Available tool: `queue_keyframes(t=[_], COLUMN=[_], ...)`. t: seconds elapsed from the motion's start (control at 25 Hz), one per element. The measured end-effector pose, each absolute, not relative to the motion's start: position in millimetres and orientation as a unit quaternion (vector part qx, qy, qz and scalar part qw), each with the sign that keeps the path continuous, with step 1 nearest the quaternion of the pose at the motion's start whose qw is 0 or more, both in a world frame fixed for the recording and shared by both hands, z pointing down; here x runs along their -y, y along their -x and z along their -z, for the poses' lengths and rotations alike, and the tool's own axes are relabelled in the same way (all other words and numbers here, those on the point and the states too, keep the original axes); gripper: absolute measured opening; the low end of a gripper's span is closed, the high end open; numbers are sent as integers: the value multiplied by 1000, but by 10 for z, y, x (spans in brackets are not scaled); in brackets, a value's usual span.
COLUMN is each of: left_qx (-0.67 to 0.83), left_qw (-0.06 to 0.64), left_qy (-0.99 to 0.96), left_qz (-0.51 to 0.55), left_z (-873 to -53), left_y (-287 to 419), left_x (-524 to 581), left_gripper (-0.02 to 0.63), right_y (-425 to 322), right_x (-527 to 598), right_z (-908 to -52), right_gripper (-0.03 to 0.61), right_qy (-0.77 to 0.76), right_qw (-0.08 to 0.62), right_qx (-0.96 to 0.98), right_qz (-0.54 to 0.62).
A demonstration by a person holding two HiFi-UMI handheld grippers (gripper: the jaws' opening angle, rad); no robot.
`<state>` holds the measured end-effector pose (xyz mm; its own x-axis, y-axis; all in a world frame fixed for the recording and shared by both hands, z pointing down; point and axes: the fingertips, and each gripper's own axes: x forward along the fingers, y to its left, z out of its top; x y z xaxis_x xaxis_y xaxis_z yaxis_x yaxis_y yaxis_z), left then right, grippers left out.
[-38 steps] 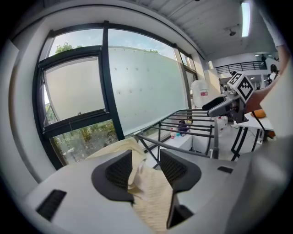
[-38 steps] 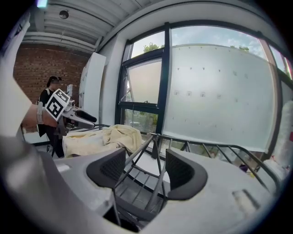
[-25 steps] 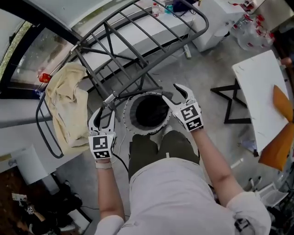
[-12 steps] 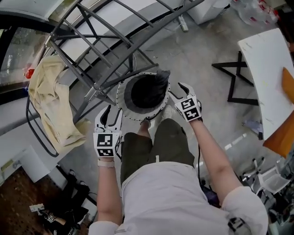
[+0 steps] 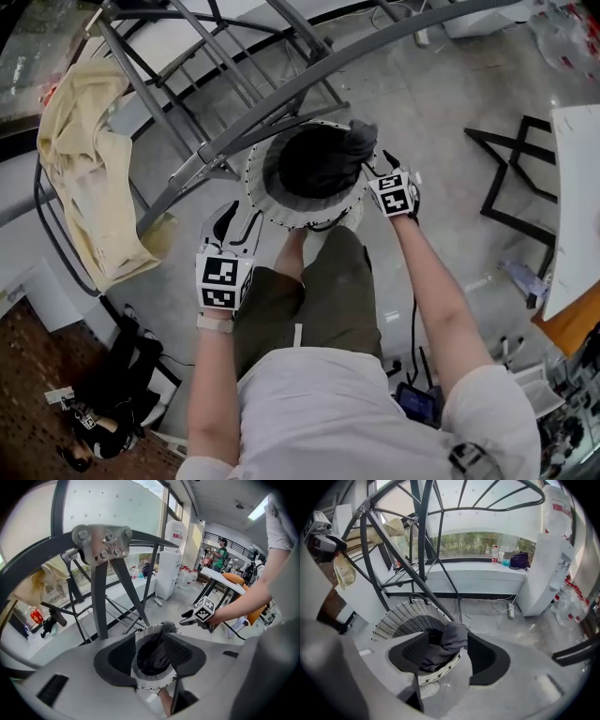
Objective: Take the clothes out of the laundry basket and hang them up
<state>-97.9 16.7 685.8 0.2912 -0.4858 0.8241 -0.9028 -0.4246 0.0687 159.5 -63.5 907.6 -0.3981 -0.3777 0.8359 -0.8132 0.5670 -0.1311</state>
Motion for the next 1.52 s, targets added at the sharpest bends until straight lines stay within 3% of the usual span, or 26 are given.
queue_keyframes(t=[0.6, 0.84, 1.52], left_qx=[450, 459, 466], left_qw=[304, 312, 273], left_qy=[-739, -731, -766], left_qz=[-398, -396, -348], left_z=[-7423, -7415, -6731], left_y=[1246, 1340, 991], left_x=[-509, -644, -571], left_gripper=[176, 176, 176], right_y=[-1450, -1513, -1542], right_x=[1120, 1128, 864], right_z=[-10337, -10252, -8456], right_gripper=[229, 67, 38], right_qy=[-369, -361, -374], right_qw=[477, 507, 362], right_qx=[757, 746, 820], right_qz=[-251, -238, -239])
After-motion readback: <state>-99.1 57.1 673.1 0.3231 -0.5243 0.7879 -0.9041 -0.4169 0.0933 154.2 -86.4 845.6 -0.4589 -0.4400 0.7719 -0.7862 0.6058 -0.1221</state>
